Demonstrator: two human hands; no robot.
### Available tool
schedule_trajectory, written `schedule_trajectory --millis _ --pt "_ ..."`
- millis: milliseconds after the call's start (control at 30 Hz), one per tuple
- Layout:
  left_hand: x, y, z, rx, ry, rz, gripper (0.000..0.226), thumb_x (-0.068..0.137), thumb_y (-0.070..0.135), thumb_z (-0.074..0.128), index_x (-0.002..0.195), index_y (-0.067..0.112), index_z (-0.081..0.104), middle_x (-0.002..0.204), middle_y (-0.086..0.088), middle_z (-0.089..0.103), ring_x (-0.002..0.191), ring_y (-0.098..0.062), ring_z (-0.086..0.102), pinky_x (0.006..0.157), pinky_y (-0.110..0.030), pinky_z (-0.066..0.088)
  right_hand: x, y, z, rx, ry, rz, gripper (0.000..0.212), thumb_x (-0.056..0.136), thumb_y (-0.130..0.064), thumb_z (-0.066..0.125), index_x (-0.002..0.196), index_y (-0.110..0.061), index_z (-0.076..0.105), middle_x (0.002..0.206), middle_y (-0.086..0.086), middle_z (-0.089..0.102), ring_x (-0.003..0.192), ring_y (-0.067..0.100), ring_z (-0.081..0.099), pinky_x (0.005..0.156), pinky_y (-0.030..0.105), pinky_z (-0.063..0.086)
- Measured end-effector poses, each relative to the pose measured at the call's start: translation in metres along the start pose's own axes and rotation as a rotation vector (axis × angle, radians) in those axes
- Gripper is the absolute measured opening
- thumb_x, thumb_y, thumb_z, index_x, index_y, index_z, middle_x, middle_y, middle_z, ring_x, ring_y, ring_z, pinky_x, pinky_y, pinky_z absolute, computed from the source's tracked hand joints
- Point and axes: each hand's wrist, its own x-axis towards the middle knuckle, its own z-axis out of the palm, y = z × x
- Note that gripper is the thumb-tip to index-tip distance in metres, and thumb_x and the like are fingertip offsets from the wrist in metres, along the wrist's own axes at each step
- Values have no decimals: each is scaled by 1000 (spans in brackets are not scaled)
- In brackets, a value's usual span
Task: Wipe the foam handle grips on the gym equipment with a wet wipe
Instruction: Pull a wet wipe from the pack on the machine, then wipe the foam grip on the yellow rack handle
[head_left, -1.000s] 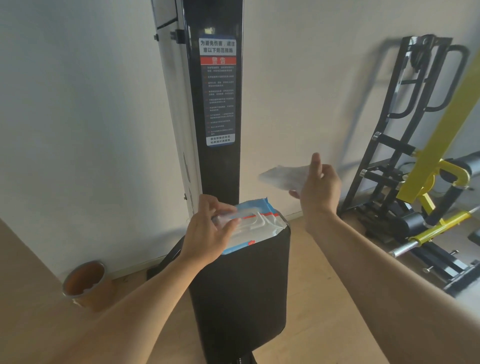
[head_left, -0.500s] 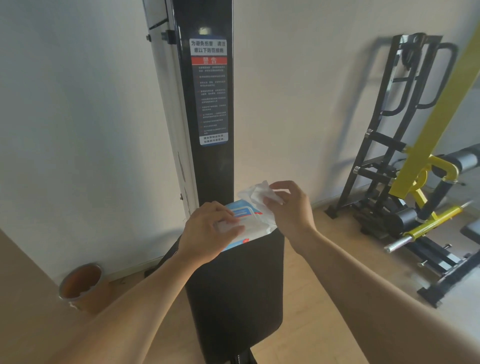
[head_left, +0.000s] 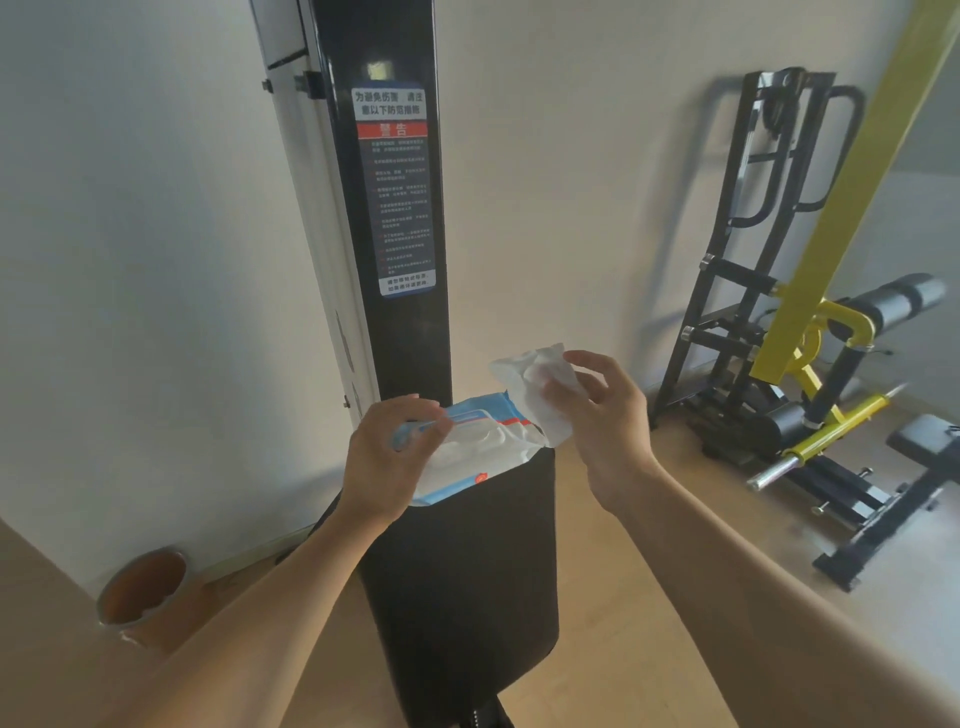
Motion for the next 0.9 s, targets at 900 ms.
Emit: schedule_trajectory --millis 900 --pt "-142 169 288 -387 -281 -497 18 97 39 58 108 32 71 103 5 76 100 -24 72 89 -54 59 -47 20 -323 198 -323 582 34 92 -31 68 112 -4 71 96 11 70 85 22 67 88 36 55"
